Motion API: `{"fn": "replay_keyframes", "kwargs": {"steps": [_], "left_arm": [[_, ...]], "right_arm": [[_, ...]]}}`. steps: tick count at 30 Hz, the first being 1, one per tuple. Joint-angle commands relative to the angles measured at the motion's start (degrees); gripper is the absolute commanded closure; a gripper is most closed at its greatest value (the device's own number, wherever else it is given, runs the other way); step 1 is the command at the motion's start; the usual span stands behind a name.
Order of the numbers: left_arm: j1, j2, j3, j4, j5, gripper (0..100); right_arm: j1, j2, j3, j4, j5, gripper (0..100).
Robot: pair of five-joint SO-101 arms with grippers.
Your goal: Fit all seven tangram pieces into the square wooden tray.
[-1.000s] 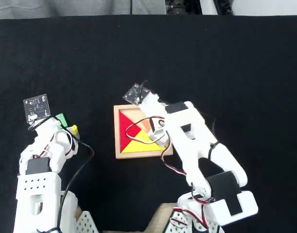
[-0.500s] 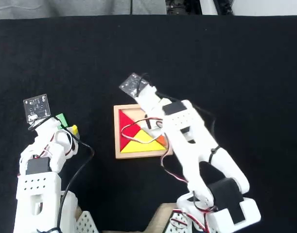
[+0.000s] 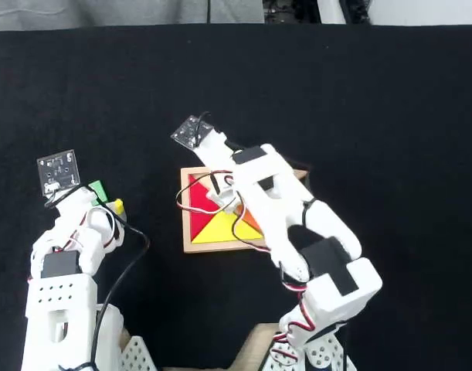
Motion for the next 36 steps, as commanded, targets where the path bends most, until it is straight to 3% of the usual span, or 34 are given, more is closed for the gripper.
{"fn": "replay_keyframes", "kwargs": {"steps": [1,14,24,36], "left_arm": [[0.7,-0.8,-0.3,-0.9,-0.2,83],[0.7,-0.8,-0.3,-1.0,0.0,83],[0.6,-0.8,-0.3,-1.0,0.2,83],[0.4,-0.8,-0.3,-1.0,-0.2,83]], "right_arm": [[2.5,-1.1,-1.6,-0.4,-0.4,98.8],[1.7,-3.8,0.4,4.6,-0.2,98.7],[-1.8,-2.9,0.2,-1.3,-0.4,98.7],[-5.5,-0.6,-0.9,1.1,-0.1,98.7]]}}
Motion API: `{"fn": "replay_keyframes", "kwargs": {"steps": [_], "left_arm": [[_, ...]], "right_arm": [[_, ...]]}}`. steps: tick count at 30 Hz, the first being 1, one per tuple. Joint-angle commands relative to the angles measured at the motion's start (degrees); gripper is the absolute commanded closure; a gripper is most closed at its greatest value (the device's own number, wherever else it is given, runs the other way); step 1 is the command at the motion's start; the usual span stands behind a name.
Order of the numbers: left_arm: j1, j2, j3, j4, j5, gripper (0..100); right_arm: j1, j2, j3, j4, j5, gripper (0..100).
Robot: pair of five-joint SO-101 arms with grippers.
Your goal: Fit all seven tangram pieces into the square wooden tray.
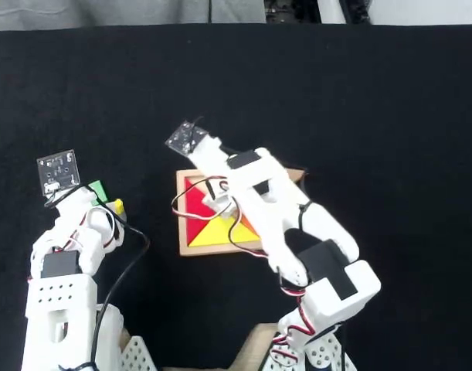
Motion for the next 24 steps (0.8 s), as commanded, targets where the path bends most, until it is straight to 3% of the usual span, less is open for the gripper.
{"fn": "replay_keyframes", "kwargs": {"steps": [1,13,18,24], "left_arm": [[0.3,-0.8,-0.3,-1.0,-0.2,83],[0.2,-0.8,-0.1,-1.0,-0.2,83],[0.2,-0.8,2.2,-4.5,-0.3,83],[0.7,-0.8,2.5,-4.9,-0.3,83]], "right_arm": [[-1.5,-0.4,-2.4,1.0,0.0,98.7],[11.6,-20.7,-2.0,8.8,0.2,98.7],[19.7,-22.3,-2.2,9.8,-0.8,98.6],[24.4,-22.4,-2.4,11.6,-10.7,98.6]]}}
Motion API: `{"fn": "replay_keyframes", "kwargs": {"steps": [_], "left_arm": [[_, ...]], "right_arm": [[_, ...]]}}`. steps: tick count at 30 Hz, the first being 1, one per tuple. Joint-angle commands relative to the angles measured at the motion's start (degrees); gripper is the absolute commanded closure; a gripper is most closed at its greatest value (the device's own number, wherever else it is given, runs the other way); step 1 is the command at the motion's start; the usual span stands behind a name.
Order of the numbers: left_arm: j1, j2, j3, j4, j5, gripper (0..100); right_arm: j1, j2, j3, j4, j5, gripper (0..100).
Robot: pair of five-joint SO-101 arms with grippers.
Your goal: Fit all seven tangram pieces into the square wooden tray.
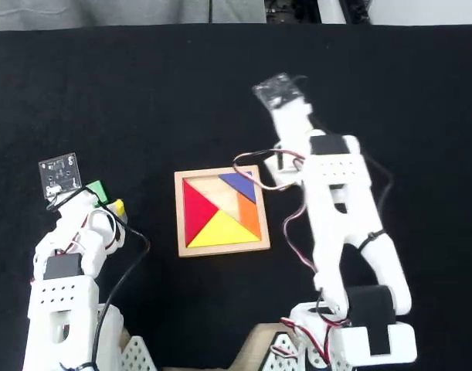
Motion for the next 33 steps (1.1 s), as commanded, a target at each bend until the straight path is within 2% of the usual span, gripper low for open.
{"fn": "replay_keyframes", "kwargs": {"steps": [1,4,8,13,22,33], "left_arm": [[0.7,-0.8,-0.2,-1.0,-0.3,83],[0.7,-0.8,-0.1,-0.9,-0.3,83],[0.7,-0.8,0.6,-1.2,-0.3,83],[0.7,-0.8,0.8,-1.2,-0.3,83],[0.7,-0.8,0.8,-1.3,-0.3,83],[0.7,-0.8,1.6,-3.3,-0.3,83]], "right_arm": [[1.5,-2.8,-2.5,1.1,-5.3,98.6],[1.1,-2.7,-2.6,-0.7,-8.7,98.6],[-1.3,-1.5,-3.0,-5.9,-9.1,98.8],[-3.3,8.5,-10.6,-6.2,-9.4,98.8],[3.7,29.1,-26.5,-6.2,-9.4,98.8],[3.9,40.1,-34.0,0.3,-7.7,98.8]]}}
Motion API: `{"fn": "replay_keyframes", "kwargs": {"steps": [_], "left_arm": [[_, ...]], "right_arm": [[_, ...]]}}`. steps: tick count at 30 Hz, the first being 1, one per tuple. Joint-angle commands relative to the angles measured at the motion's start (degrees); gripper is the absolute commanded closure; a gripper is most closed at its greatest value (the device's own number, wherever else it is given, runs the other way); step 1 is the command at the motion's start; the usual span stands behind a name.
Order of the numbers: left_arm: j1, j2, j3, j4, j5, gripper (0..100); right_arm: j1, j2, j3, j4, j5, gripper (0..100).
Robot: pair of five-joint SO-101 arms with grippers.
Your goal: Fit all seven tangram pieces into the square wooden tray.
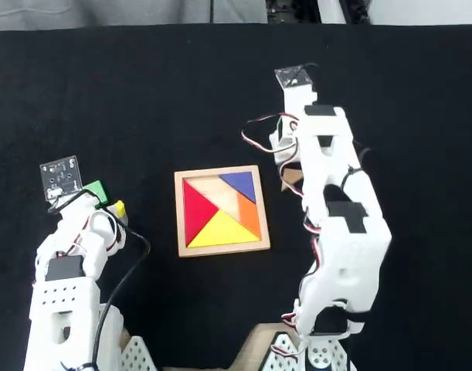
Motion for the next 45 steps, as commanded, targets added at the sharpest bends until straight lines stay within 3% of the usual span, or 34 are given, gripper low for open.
{"fn": "replay_keyframes", "kwargs": {"steps": [1,8,22,27,32,38,45], "left_arm": [[0.7,-0.8,-0.3,-1.1,-0.3,83],[0.7,-0.8,-0.2,-1.1,-0.3,83],[0.7,-0.8,-0.4,-1.1,-0.3,83],[0.7,-0.8,-0.4,-1.1,-0.3,83],[0.7,-0.8,-0.4,-1.1,-0.3,83],[0.7,-0.8,-0.4,-1.1,-0.3,83],[0.7,-0.8,-0.3,-1.1,-0.3,83]], "right_arm": [[0.8,0.8,-4.5,2.3,2.0,98.8],[0.4,2.5,-5.5,5.6,3.1,98.8],[-7.6,1.9,-5.6,16.4,6.0,98.8],[-6.9,-7.4,-3.1,17.8,5.8,98.8],[-6.9,-22.9,10.2,14.2,5.4,98.8],[-6.7,-34.7,28.0,4.7,-1.0,98.0],[-6.6,-29.8,25.0,4.1,-12.7,77.4]]}}
